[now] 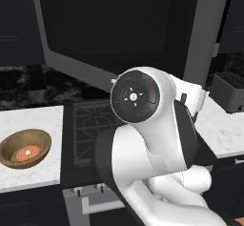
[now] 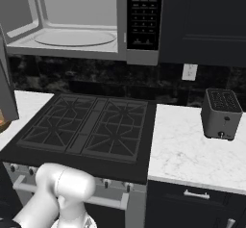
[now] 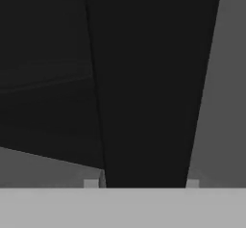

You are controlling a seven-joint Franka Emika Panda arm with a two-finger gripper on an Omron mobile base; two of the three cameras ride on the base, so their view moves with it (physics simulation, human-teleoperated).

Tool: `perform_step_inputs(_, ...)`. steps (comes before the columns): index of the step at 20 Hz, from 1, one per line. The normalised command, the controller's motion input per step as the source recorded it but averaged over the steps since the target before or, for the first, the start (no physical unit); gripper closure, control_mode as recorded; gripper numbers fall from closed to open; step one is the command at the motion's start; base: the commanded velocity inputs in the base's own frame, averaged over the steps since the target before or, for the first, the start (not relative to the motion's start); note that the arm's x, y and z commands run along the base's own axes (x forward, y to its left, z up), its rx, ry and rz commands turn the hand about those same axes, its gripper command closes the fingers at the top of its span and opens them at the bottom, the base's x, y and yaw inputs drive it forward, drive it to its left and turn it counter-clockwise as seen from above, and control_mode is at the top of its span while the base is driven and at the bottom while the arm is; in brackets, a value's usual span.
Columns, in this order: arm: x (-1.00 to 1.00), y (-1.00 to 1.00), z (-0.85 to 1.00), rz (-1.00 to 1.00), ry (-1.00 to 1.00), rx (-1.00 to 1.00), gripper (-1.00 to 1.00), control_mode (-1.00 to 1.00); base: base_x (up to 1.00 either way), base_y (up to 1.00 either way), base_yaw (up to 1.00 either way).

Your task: Open the microwave, place the bowl with waffle inside the microwave, then close the microwave door and turn it on.

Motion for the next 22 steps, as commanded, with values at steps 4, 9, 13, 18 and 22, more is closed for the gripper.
perform_step_inputs(4, 0.48, 0.39, -0.28, -0.21, 0.00, 0.00, -1.00, -1.00, 0.00, 0.00, 0.00)
perform_step_inputs(9, 0.17, 0.08, -0.12, -0.06, -0.08, 0.00, -1.00, -1.00, 0.00, 0.00, 0.00)
perform_step_inputs(13, 0.00, 0.00, -0.09, 0.00, -0.20, 0.00, -1.00, -1.00, 0.00, 0.00, 0.00)
perform_step_inputs(18, 0.00, 0.00, -0.03, 0.00, -0.25, 0.00, -1.00, -1.00, 0.00, 0.00, 0.00)
perform_step_inputs(22, 0.00, 0.01, 0.00, 0.00, -0.16, 0.00, -1.00, -1.00, 0.00, 0.00, 0.00)
